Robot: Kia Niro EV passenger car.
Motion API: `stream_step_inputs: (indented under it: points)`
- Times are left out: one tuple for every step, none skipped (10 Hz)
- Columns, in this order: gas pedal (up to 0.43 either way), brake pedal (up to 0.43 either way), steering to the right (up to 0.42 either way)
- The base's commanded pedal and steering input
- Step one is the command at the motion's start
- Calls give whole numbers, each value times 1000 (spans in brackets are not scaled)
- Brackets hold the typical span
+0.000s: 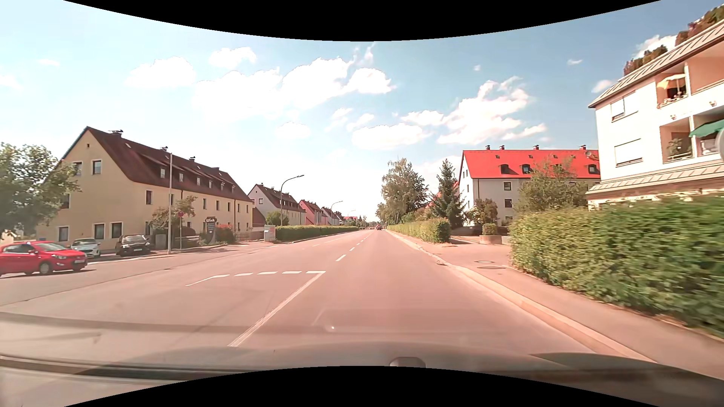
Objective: Follow the waypoints while adhering to traffic rules and regulations
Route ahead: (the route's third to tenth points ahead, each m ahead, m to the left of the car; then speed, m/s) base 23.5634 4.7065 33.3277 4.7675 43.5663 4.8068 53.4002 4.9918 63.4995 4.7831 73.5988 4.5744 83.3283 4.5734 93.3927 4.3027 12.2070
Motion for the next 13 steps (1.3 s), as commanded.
stream_step_inputs:
  points:
    - [118, 0, -1]
    - [118, 0, -1]
    - [118, 0, -1]
    - [118, 0, -1]
    - [118, 0, -1]
    - [118, 0, -1]
    - [118, 0, -1]
    - [118, 0, -1]
    - [118, 0, -1]
    - [118, 0, -1]
    - [118, 0, -1]
    - [118, 0, -1]
    - [118, 0, -1]
